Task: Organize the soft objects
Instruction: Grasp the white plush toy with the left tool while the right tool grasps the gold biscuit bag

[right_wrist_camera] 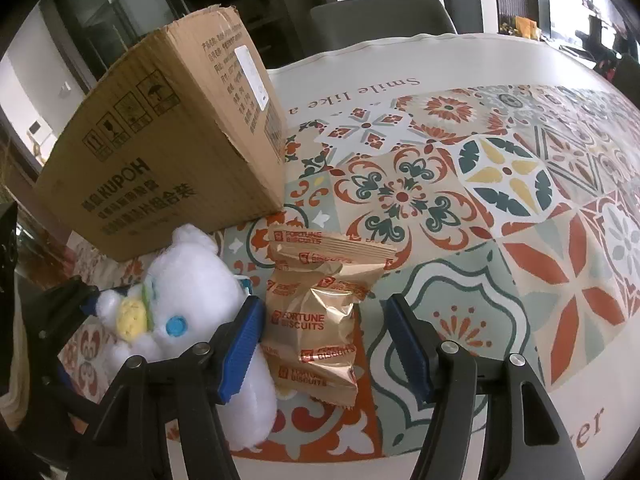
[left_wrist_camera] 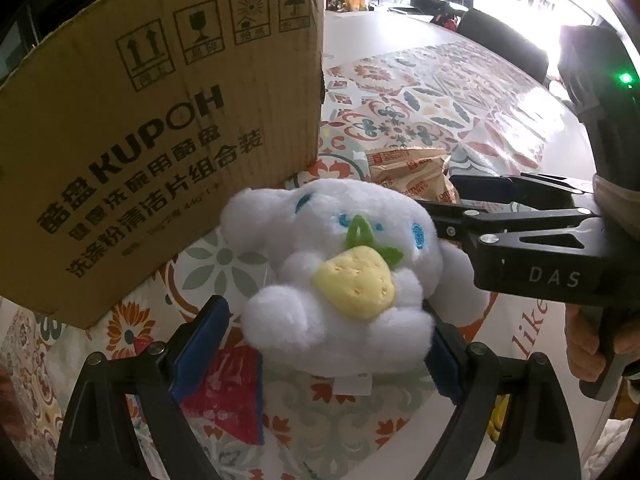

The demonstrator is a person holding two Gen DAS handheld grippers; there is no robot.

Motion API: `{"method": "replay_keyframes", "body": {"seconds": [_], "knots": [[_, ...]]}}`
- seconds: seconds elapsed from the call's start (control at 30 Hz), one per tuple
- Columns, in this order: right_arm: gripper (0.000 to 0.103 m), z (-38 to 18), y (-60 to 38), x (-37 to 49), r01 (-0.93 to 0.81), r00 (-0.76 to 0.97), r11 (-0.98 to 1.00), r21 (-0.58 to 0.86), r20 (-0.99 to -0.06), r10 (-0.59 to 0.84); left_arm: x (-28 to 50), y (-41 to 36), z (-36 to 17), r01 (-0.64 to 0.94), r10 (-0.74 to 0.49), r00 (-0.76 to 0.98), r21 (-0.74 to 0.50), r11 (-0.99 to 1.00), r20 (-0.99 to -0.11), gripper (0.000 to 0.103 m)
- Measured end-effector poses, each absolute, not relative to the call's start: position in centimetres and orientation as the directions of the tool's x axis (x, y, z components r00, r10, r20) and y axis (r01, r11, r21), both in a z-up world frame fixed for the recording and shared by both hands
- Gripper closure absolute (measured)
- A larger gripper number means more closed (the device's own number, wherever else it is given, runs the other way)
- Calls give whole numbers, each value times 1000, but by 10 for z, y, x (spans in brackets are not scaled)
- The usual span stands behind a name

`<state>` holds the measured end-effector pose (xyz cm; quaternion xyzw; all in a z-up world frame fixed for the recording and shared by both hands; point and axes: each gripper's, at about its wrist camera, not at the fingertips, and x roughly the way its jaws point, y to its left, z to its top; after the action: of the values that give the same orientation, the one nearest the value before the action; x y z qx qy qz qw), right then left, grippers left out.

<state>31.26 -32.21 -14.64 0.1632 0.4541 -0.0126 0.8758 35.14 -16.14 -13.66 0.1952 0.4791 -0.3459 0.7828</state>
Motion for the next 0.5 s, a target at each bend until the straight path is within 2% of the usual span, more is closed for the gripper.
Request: {"method": "replay_keyframes", "body": {"seconds": [0.1, 0.2, 0.23, 0.3, 0.43, 0.5], "knots": [[39, -146, -322, 313, 162, 594, 948, 275, -794, 129, 351, -162, -136, 728, -369, 302, -37, 685, -879, 15], [42, -147, -323, 315, 161, 603, 947, 277, -788, 128, 351, -164, -136, 724, -389, 299, -59, 688, -871, 26], [49, -147, -323, 314, 160, 605, 946, 281, -785, 132, 350, -164, -135, 720, -400, 298, -71, 690, -867, 32], [52, -147, -323, 314, 155, 606, 945, 288, -783, 139, 349, -166, -135, 716, -414, 296, -87, 693, -861, 42], [56, -147, -325, 310, 159, 613, 941, 300, -777, 144, 344, -164, -134, 694, -430, 319, -102, 713, -844, 52], [57, -147, -325, 308, 163, 618, 940, 298, -774, 138, 341, -161, -133, 678, -441, 328, -117, 725, -835, 52]]}}
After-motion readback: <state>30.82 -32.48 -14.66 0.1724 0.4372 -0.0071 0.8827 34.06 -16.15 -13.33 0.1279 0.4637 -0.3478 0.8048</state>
